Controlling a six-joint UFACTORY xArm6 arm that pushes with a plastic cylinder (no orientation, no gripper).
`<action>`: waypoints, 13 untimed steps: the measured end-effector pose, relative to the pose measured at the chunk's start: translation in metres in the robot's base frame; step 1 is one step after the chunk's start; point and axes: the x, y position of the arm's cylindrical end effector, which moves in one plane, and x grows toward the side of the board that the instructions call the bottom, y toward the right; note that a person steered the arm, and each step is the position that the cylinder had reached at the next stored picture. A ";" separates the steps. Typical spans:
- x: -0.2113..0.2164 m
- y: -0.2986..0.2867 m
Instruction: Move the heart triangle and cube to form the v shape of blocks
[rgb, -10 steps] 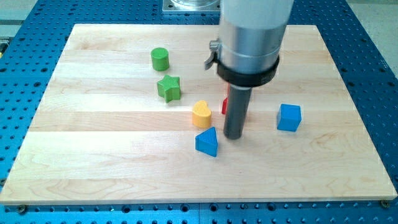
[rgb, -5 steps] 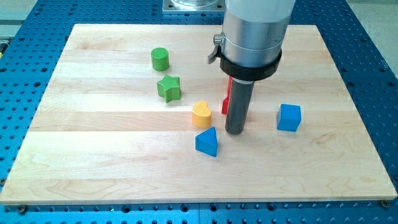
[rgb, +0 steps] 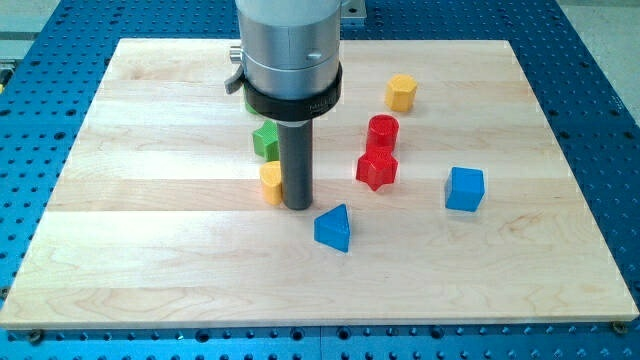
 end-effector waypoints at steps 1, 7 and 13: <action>0.001 0.013; 0.006 0.223; -0.010 0.169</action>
